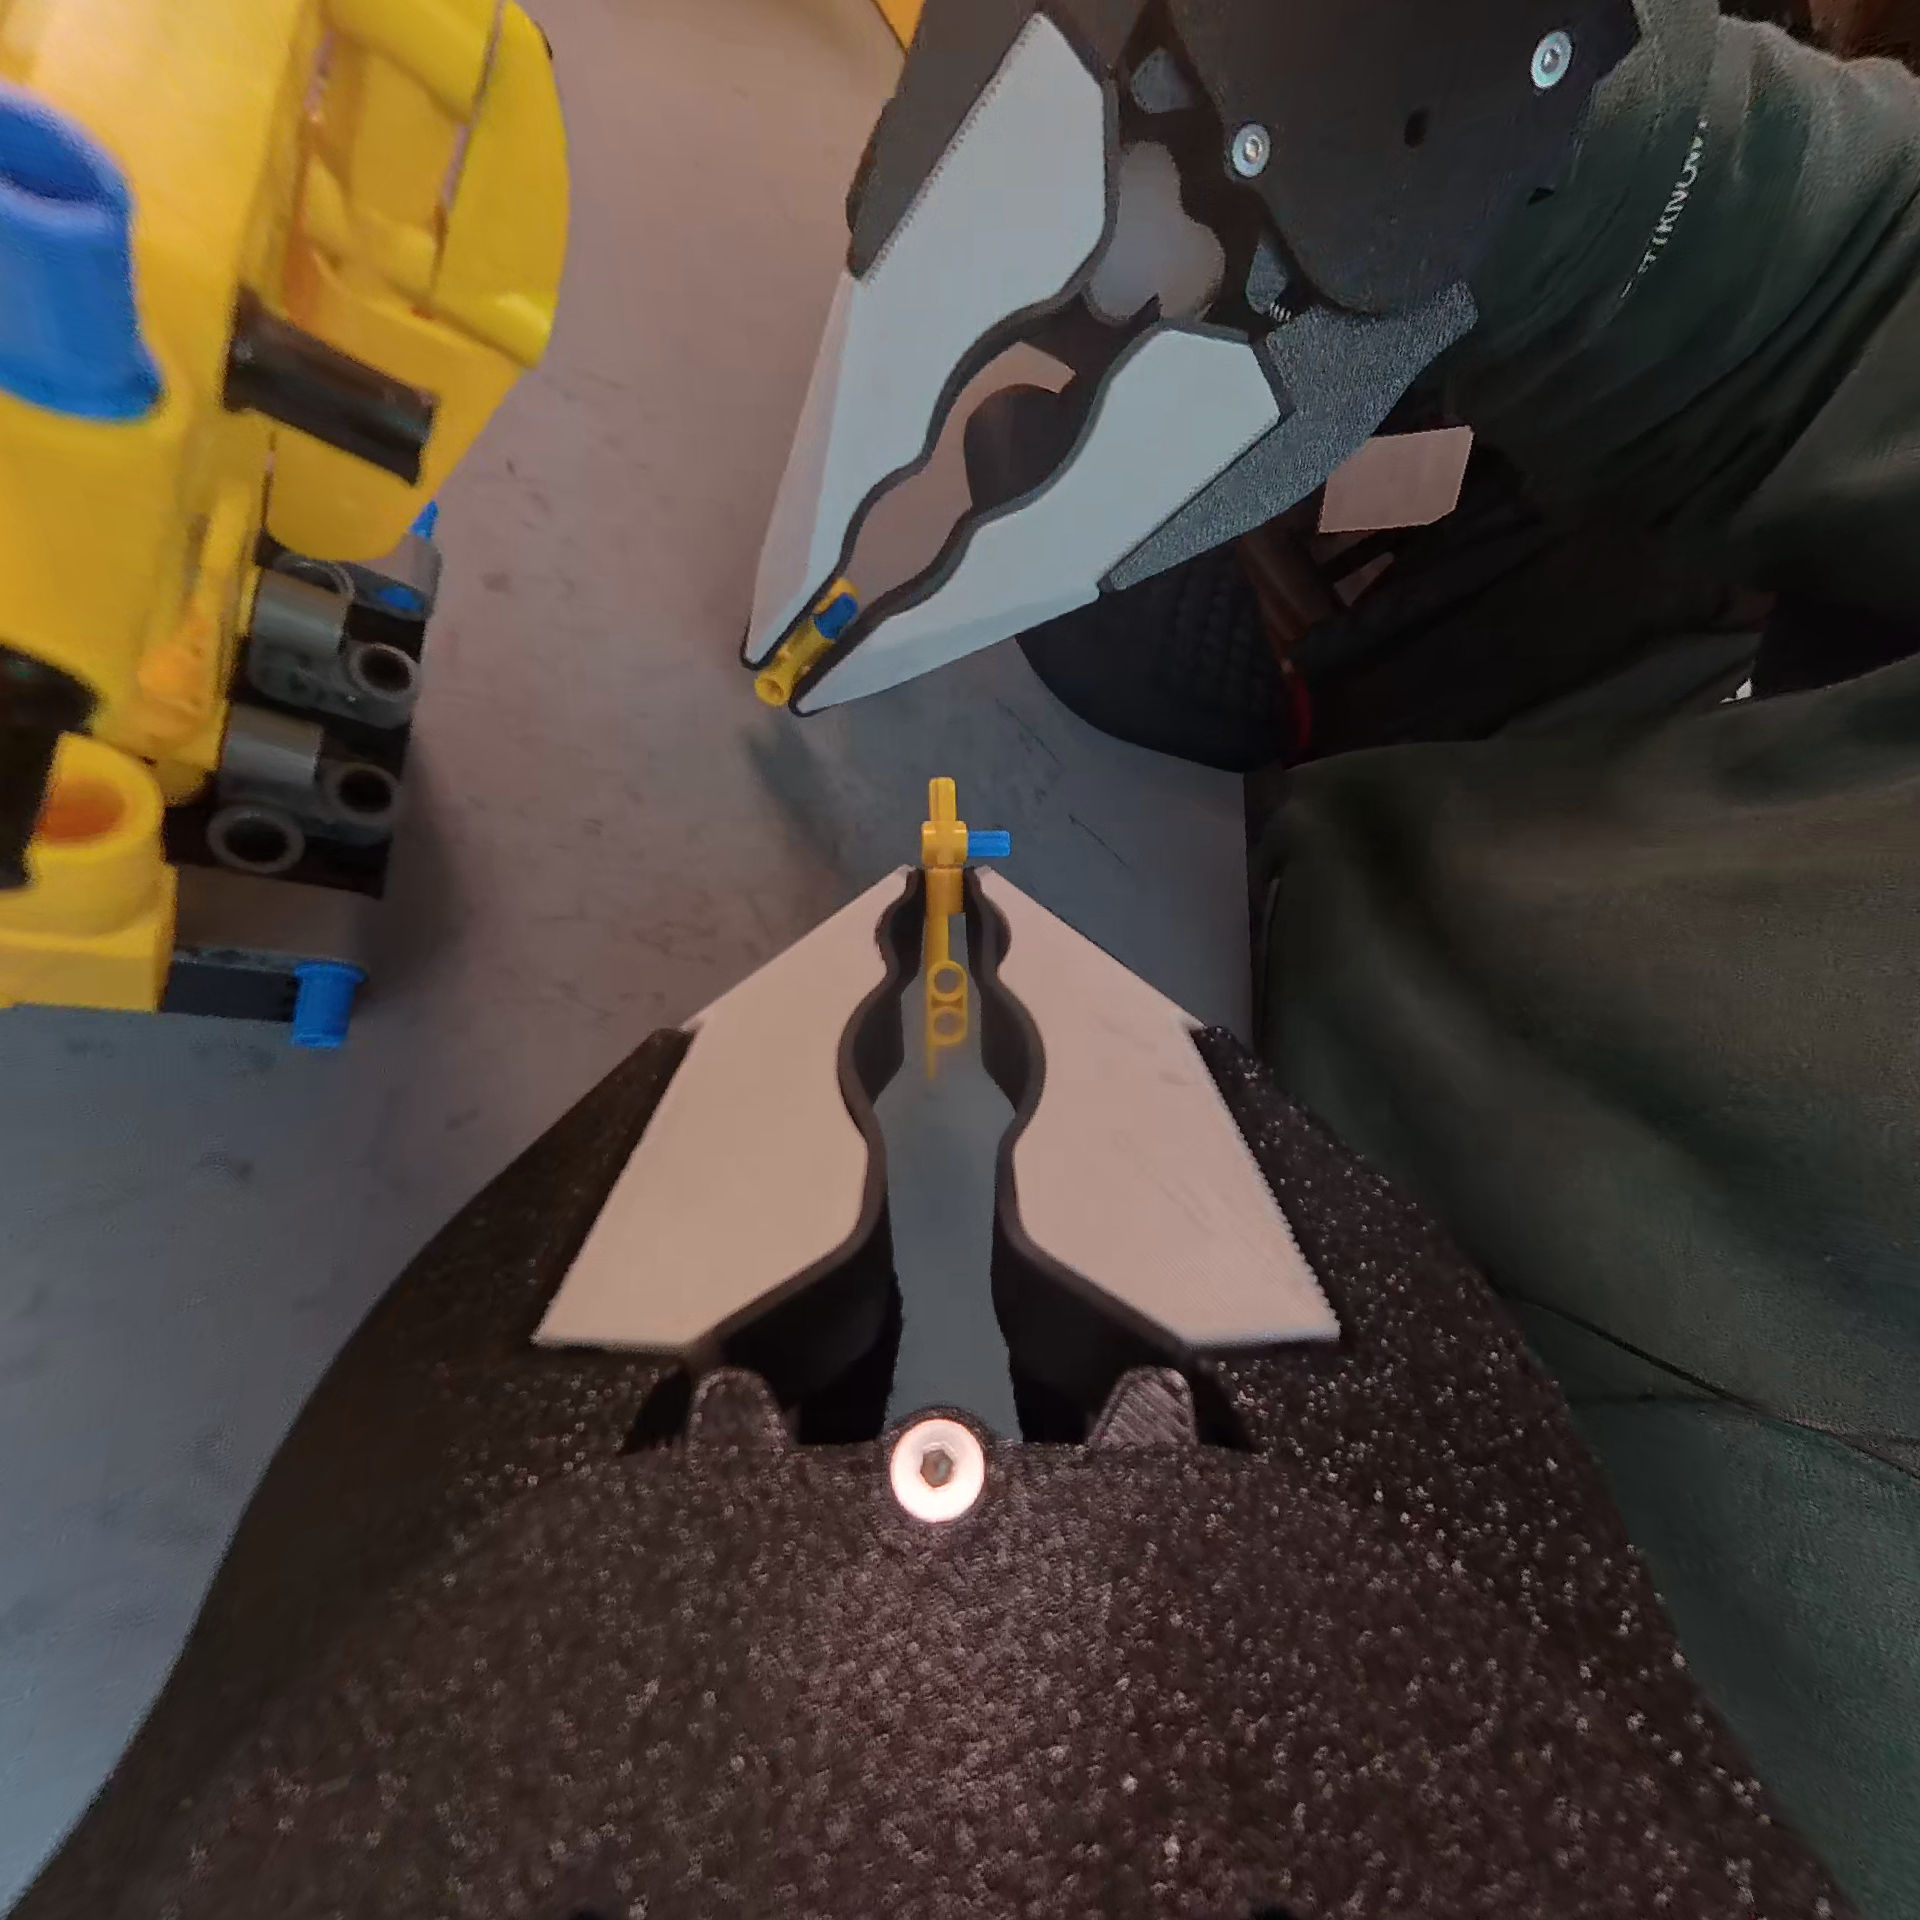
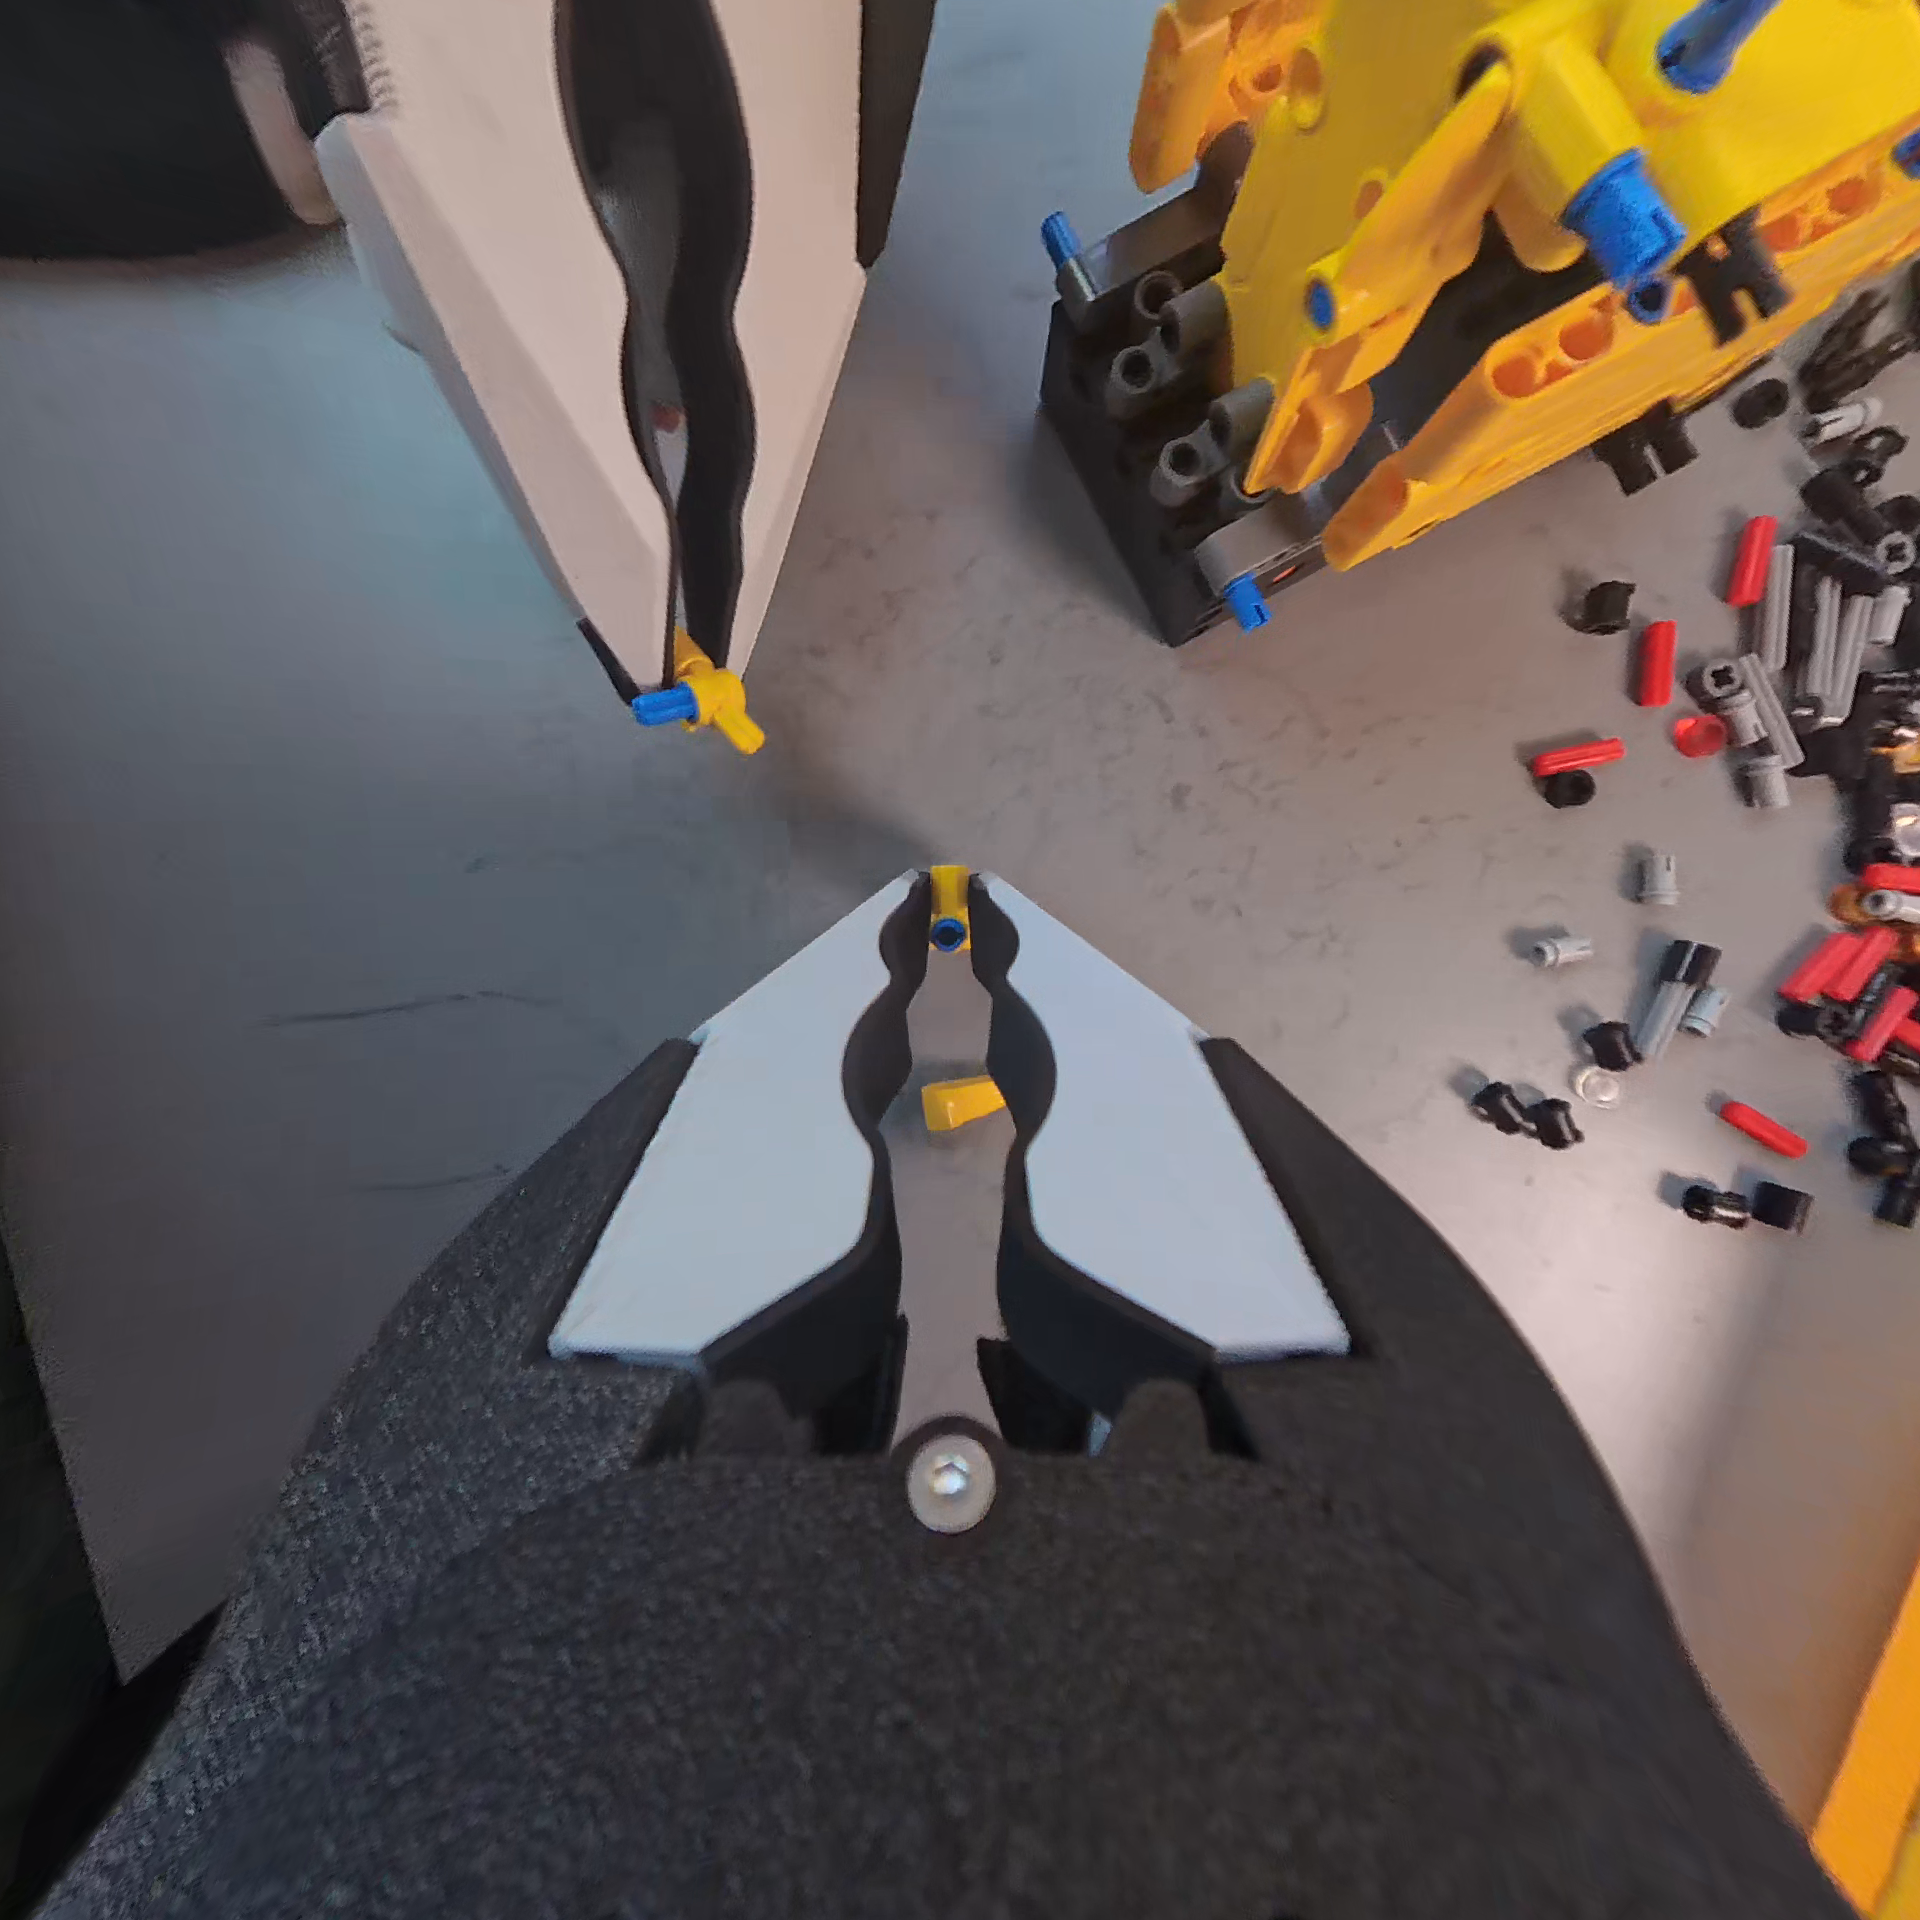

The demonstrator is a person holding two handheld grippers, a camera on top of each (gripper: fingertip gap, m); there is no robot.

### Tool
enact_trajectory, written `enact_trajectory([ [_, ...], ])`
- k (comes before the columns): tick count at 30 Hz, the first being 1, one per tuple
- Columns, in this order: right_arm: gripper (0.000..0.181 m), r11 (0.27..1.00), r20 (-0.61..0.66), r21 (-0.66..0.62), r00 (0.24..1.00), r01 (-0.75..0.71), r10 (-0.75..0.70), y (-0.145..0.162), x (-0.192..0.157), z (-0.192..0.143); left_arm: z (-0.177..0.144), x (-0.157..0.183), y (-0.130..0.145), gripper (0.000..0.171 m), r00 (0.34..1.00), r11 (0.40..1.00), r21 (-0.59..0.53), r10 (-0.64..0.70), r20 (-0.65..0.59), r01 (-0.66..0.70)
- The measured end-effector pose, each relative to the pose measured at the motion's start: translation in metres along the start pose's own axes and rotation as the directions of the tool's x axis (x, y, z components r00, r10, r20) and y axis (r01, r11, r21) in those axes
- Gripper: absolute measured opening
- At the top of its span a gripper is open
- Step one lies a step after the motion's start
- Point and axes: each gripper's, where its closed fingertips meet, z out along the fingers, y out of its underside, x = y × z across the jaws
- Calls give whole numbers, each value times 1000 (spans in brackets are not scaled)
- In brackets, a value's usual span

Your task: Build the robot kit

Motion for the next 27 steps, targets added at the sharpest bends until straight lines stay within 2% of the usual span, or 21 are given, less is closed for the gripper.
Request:
enact_trajectory([
  [3, 6, 992, -15, -35, 993, 117, -118, 5, -8, 0, 1, -1, 1, 6, 1000, 1000, -10, -3, 3, 3],
  [7, 6, 932, -15, -191, 948, 308, -317, 18, -14, -5, 3, -4, 3, 6, 999, 1000, -22, 7, 31, -6],
  [11, 6, 891, 85, -294, 938, 347, -337, 31, -20, -10, 6, -7, 6, 6, 996, 998, -50, 37, 75, -33],
  [18, 6, 939, 128, -201, 958, 280, -258, 24, -23, -3, 10, -10, 12, 6, 988, 993, -95, 80, 130, -68],
  [22, 7, 946, 99, -156, 958, 284, -271, 24, -23, -3, 13, -12, 15, 6, 979, 987, -128, 120, 165, -100],
  [27, 18, 974, 86, -51, 972, 222, -217, 25, -20, -5, 14, -14, 16, 6, 967, 981, -147, 157, 202, -129],
])
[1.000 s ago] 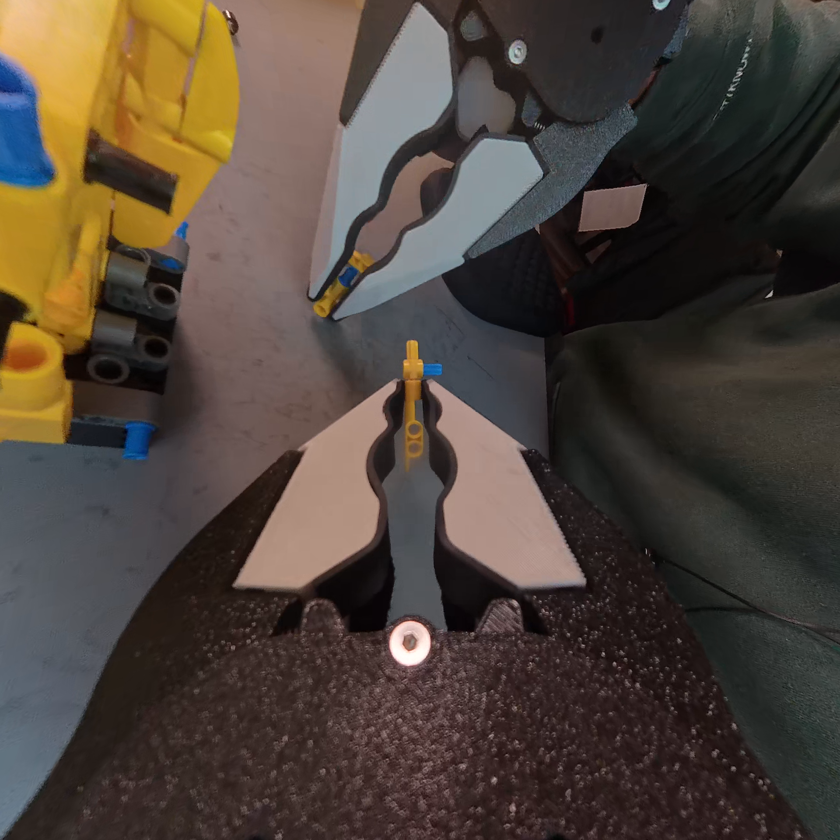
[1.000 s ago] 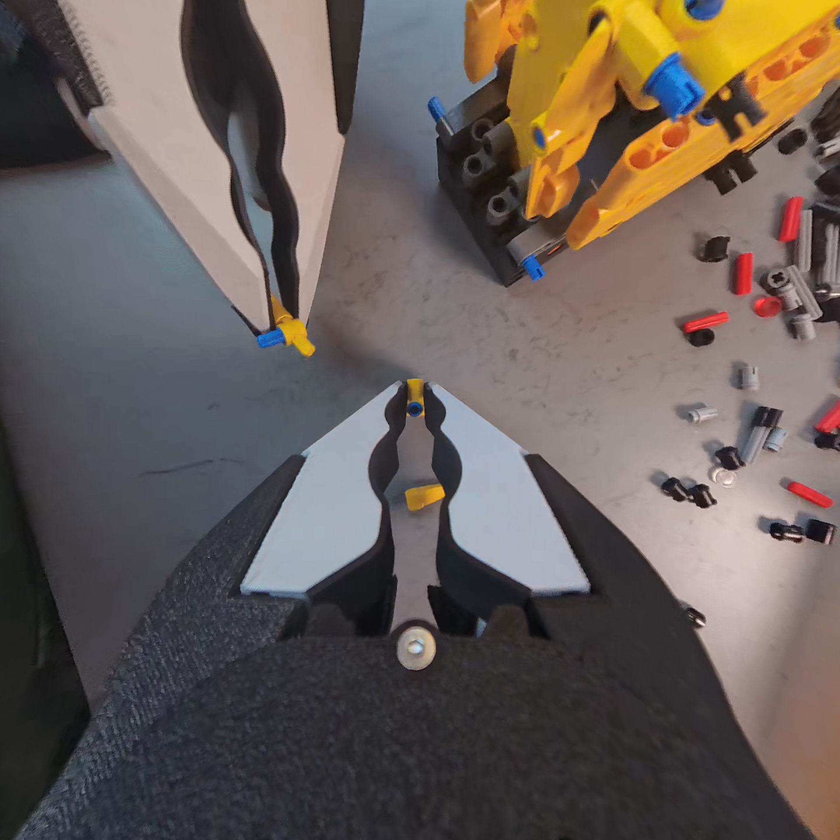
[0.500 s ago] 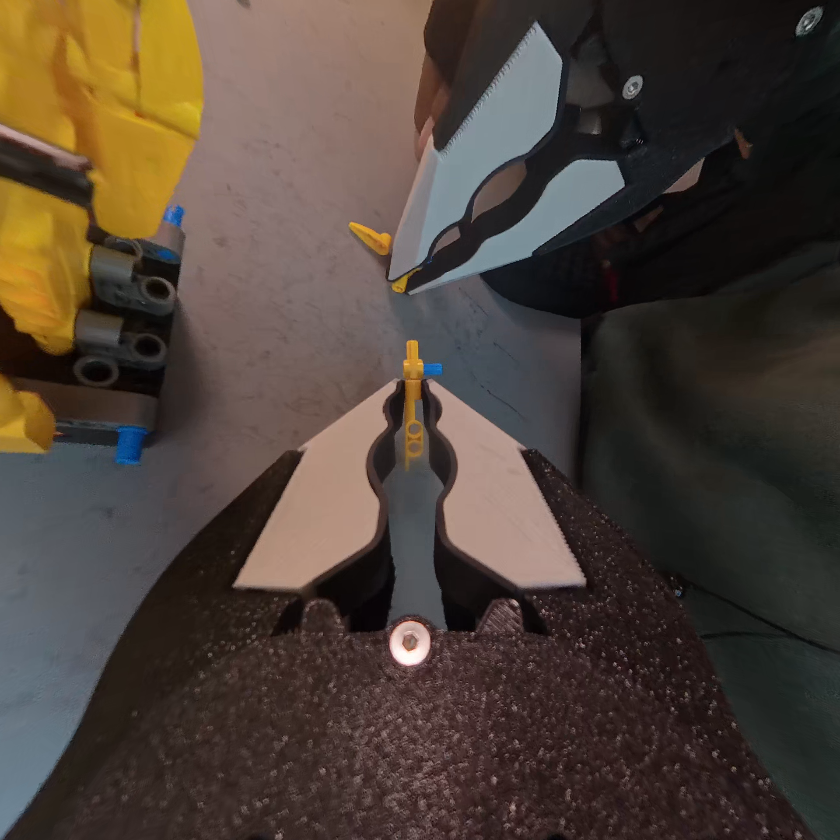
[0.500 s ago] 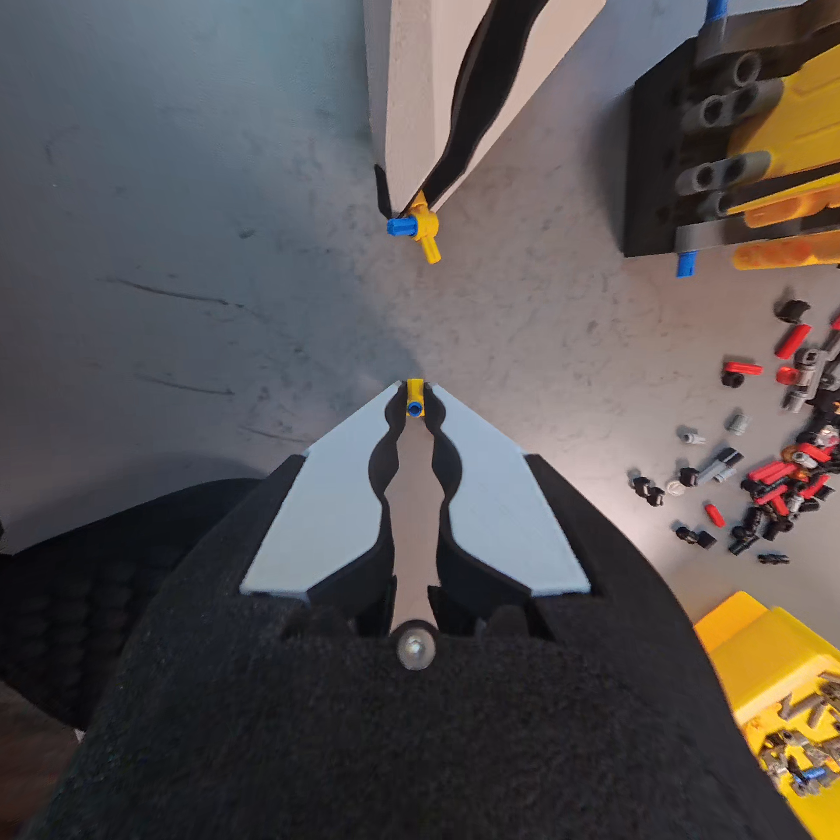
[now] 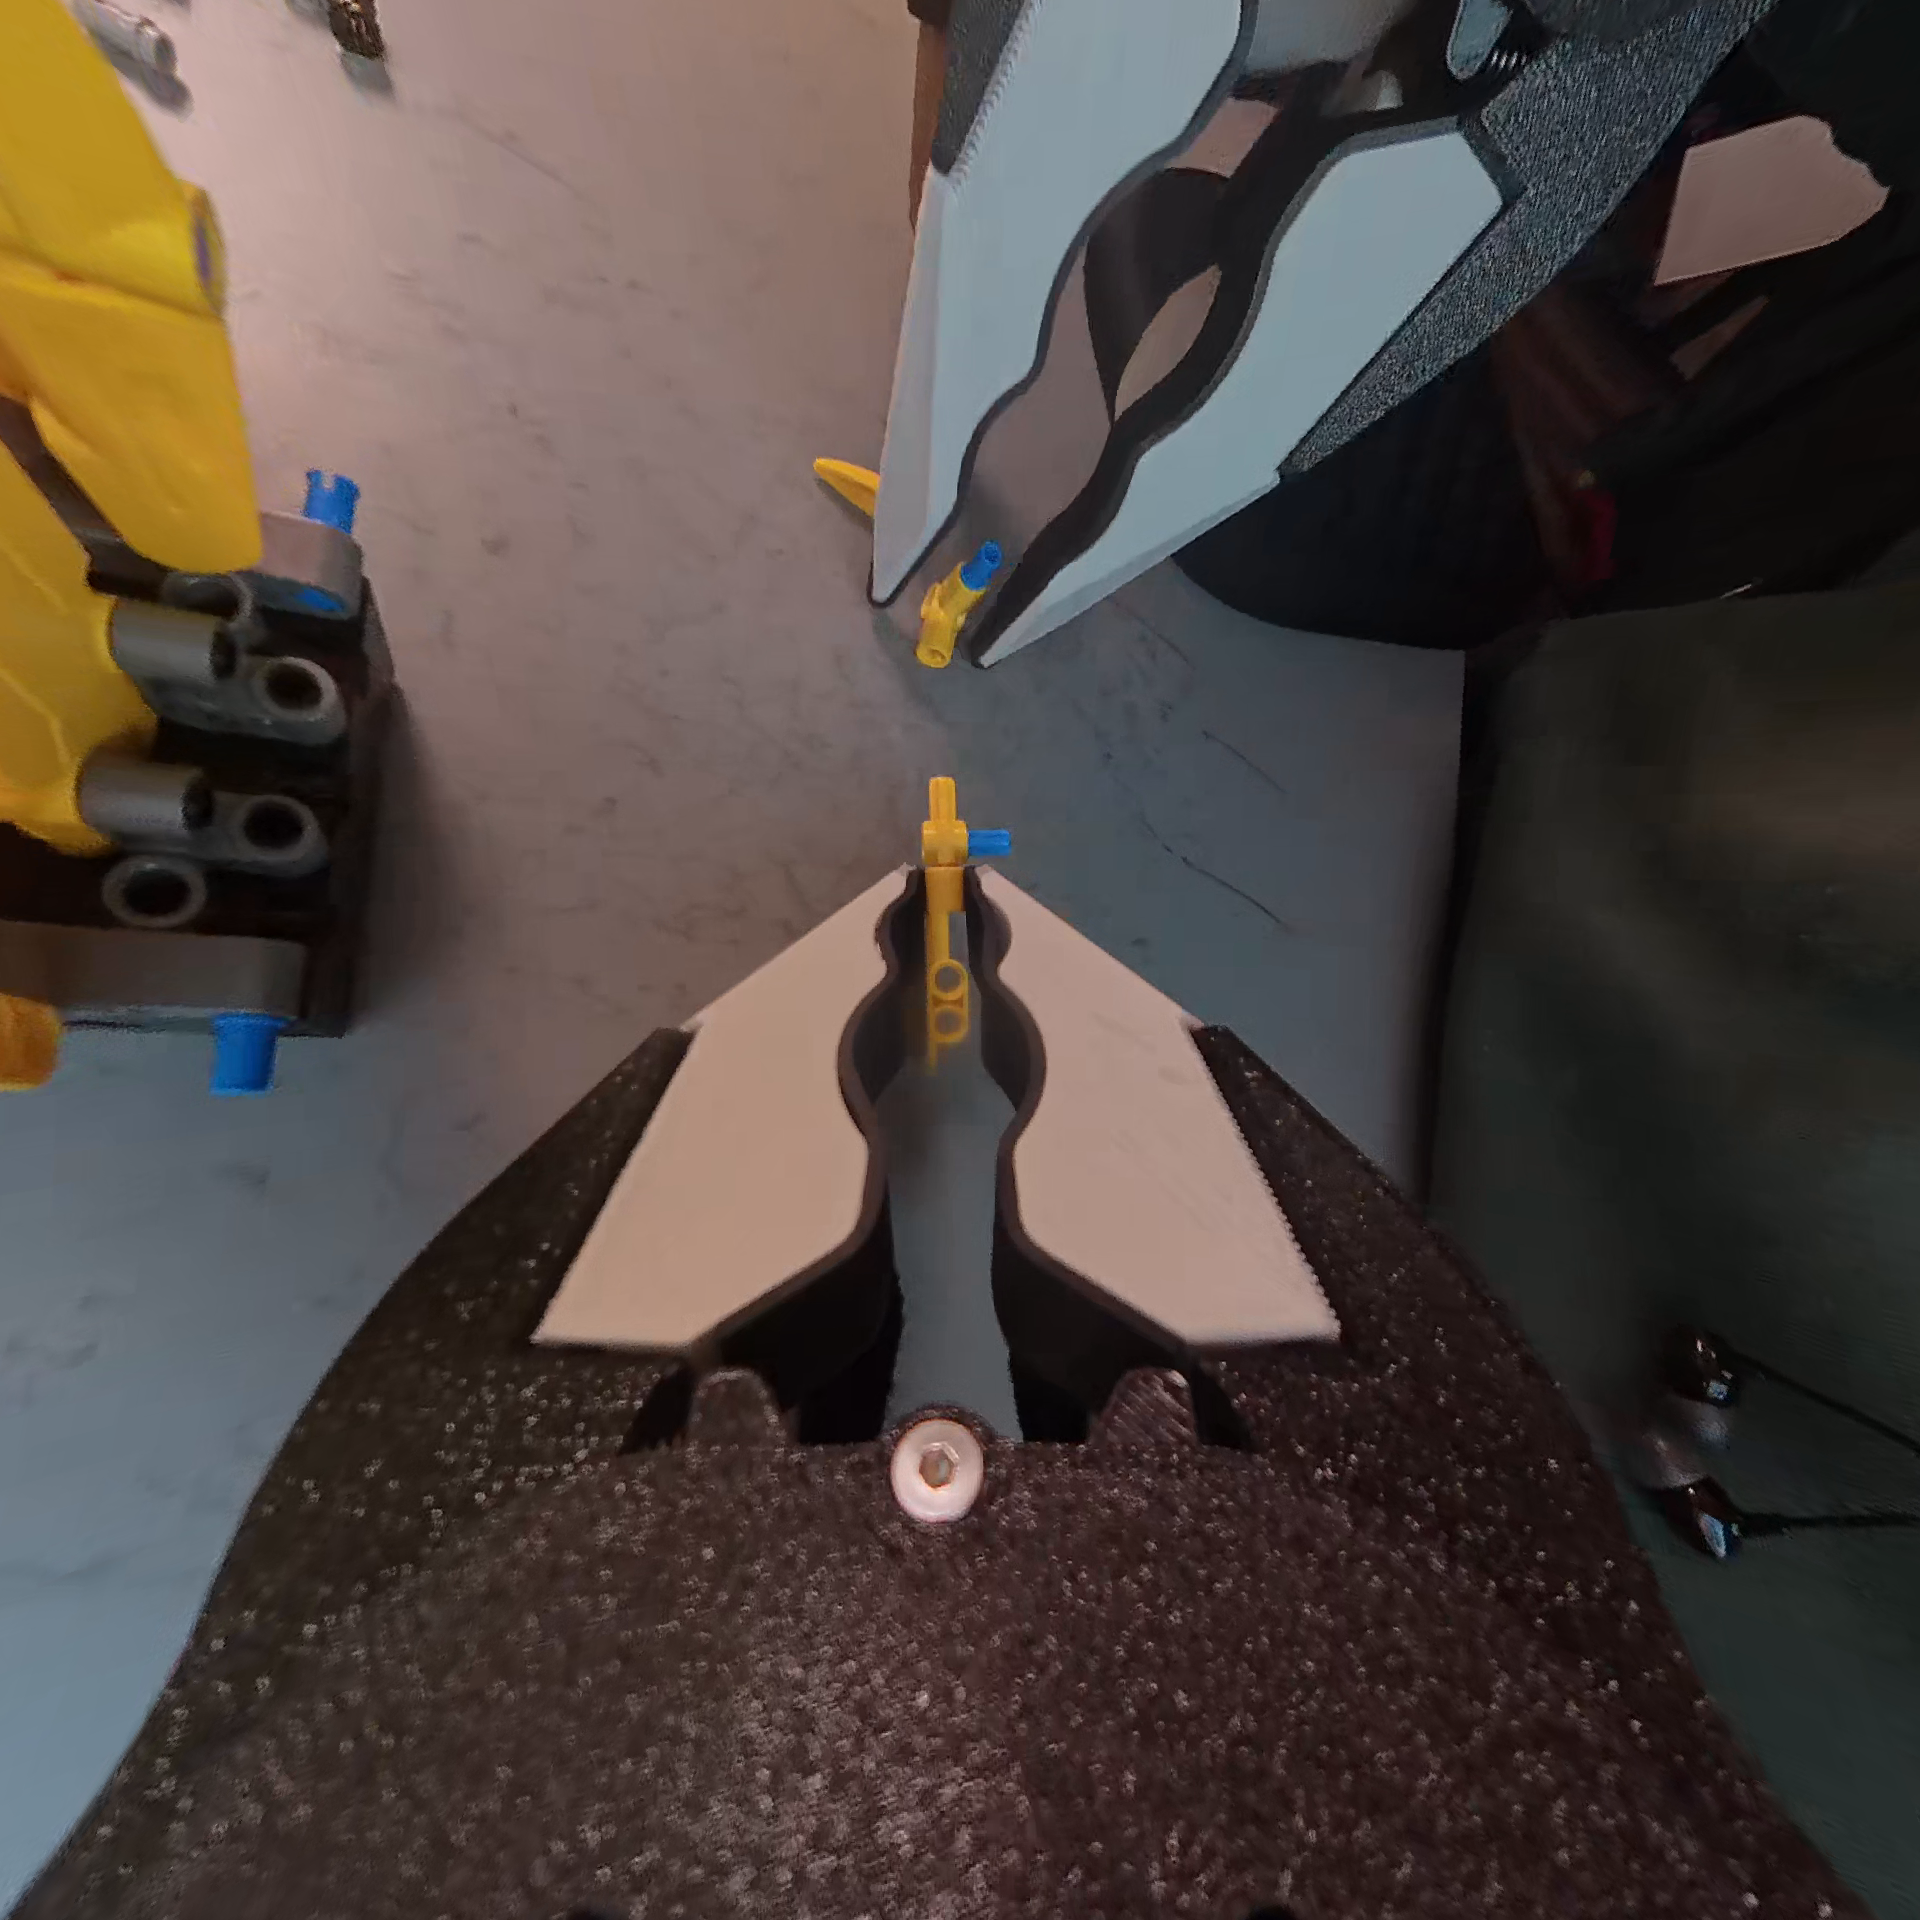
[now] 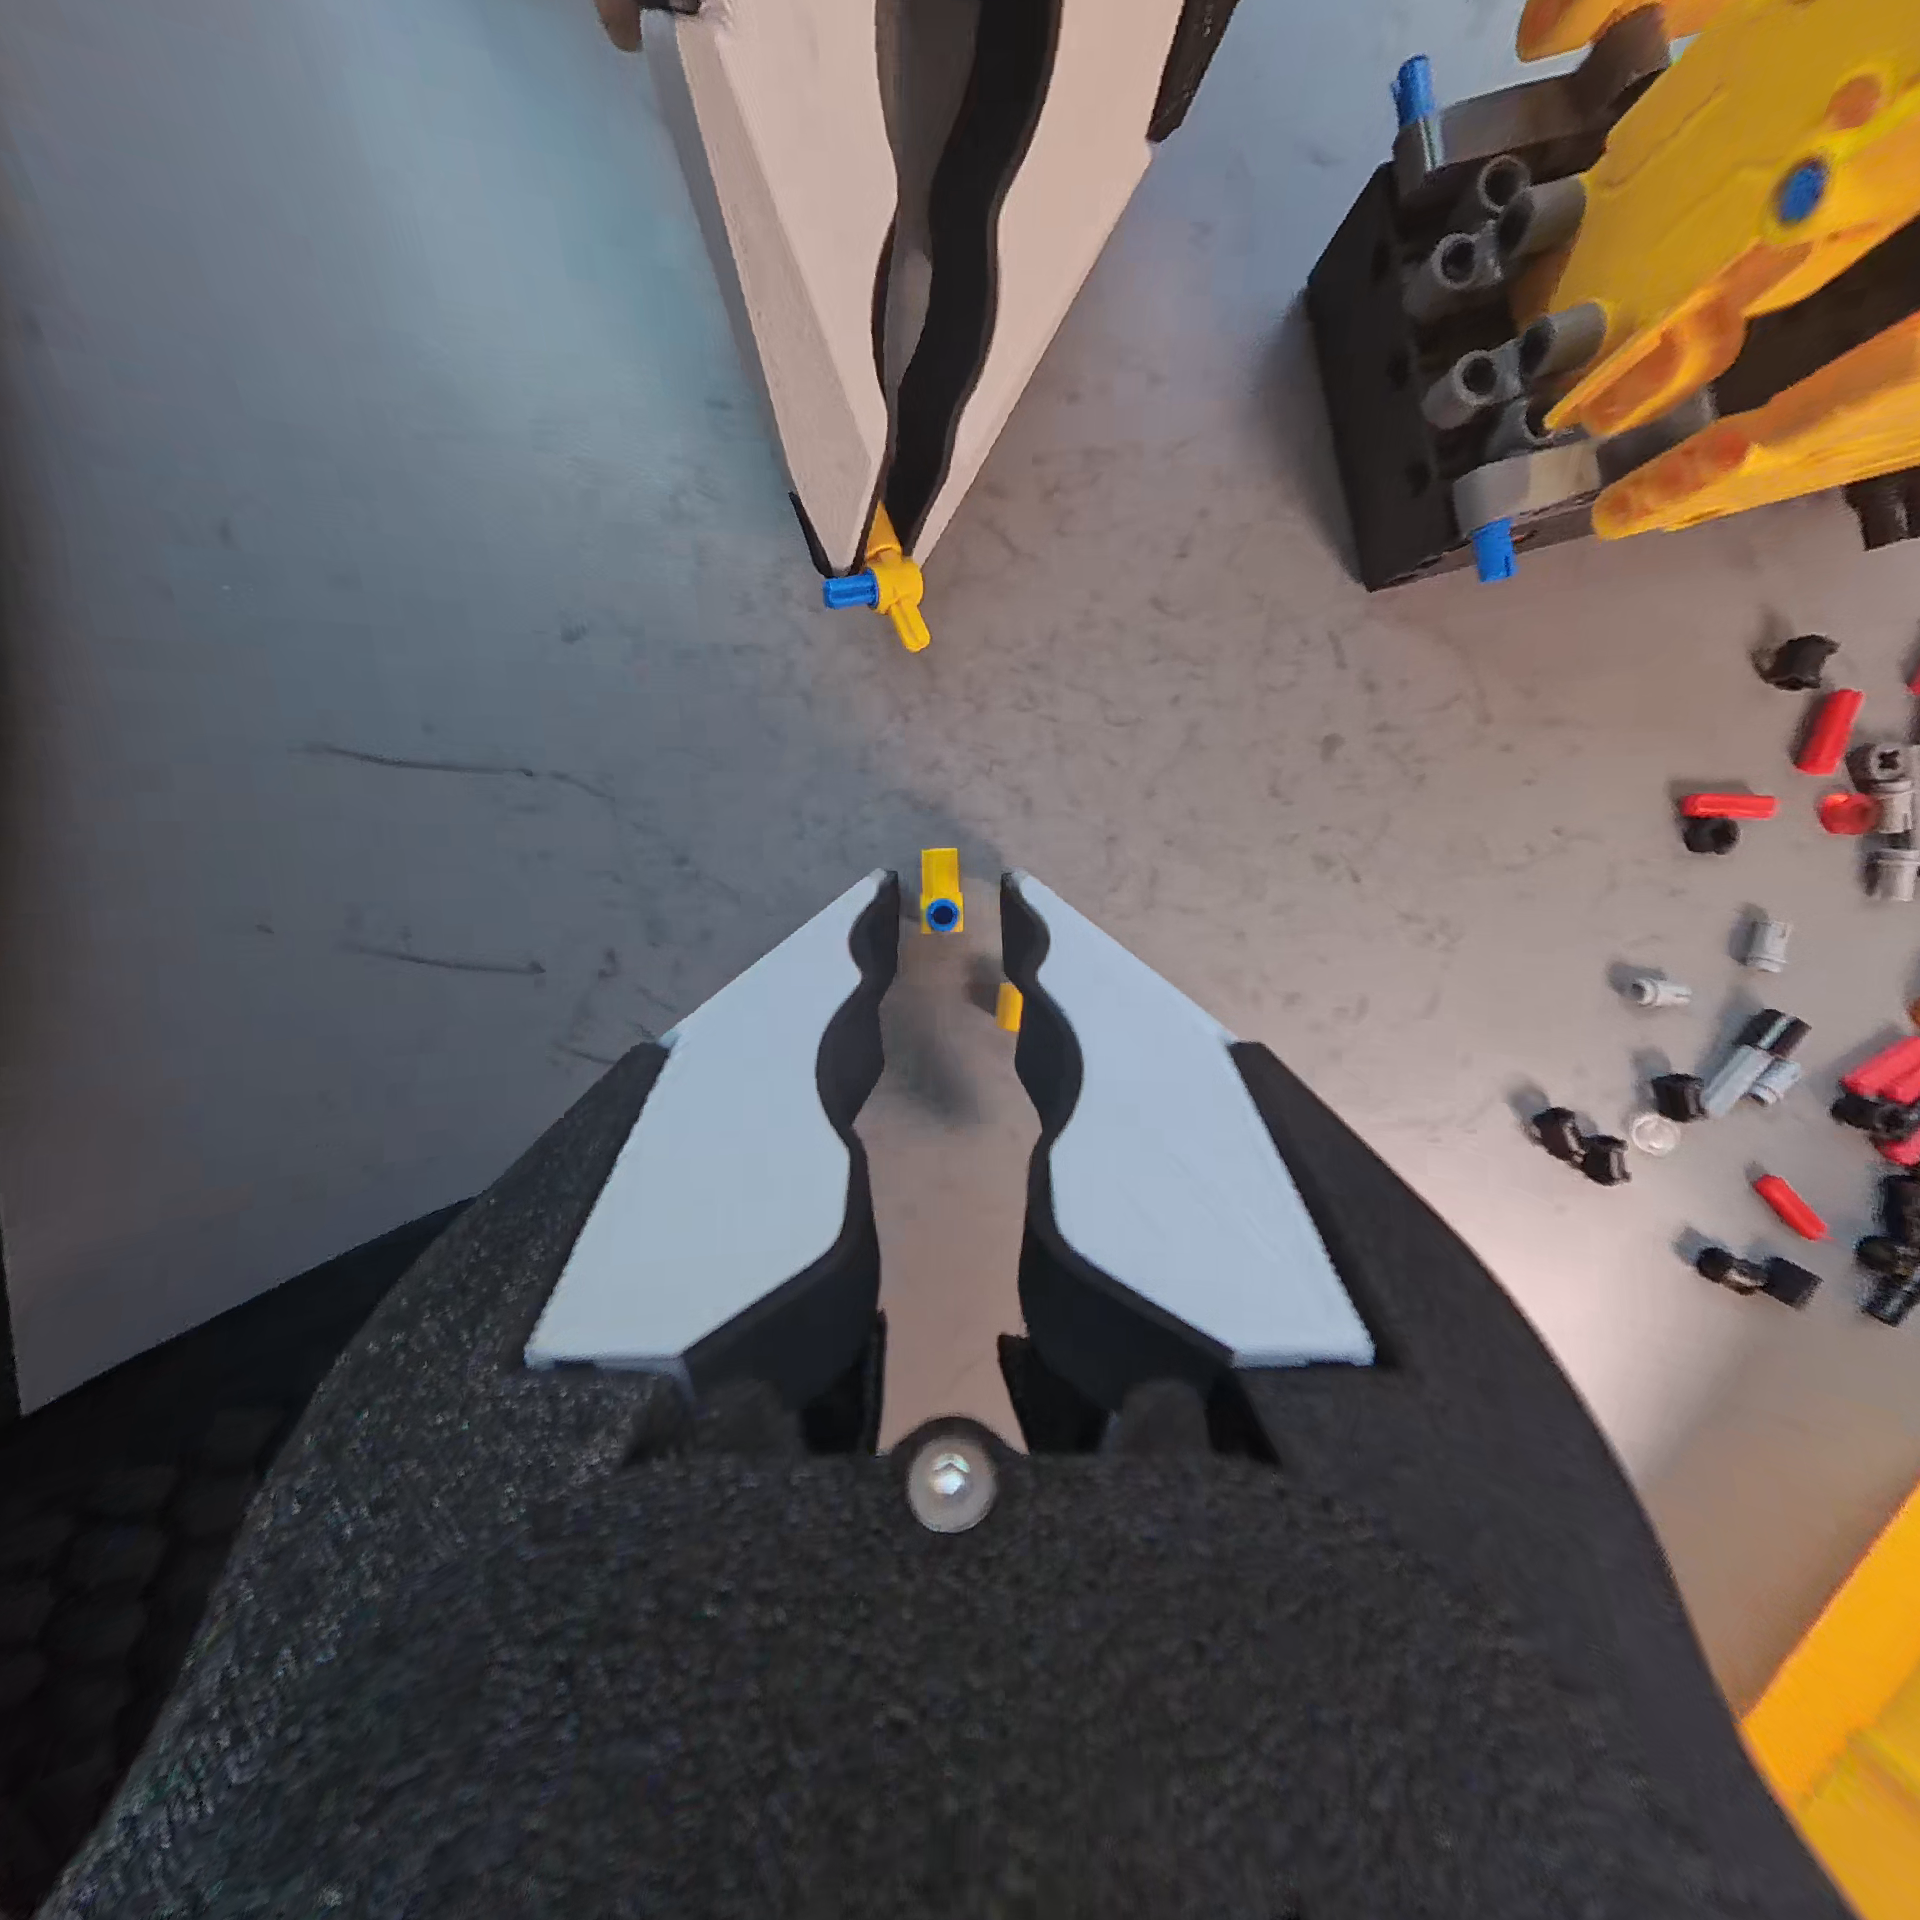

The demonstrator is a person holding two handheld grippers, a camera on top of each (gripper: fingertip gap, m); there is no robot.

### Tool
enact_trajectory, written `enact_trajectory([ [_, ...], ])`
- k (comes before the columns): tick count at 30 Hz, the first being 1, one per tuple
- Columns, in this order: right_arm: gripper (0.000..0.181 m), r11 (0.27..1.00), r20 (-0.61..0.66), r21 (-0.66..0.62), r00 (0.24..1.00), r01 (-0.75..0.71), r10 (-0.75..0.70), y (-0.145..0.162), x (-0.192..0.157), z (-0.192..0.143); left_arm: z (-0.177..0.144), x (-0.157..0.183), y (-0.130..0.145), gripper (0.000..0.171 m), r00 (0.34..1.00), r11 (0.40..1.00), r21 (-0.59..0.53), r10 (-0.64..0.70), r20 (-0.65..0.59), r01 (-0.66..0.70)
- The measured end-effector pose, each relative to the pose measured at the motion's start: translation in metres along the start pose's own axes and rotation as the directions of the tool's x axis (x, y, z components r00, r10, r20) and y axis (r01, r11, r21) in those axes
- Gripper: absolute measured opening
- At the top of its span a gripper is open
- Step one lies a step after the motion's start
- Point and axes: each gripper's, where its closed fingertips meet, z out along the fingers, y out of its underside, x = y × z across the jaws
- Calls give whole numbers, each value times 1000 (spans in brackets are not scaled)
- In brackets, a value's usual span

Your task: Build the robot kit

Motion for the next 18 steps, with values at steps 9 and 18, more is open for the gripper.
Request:
enact_trajectory([
  [9, 19, 981, 39, 189, 999, -45, 39, 4, -4, -3, 4, 4, 4, 6, 996, 995, -43, 90, 28, -89],
  [18, 11, 946, 48, 325, 998, 11, -28, 0, -6, -1, 4, 5, 5, 6, 991, 992, -45, 123, 50, -121],
])
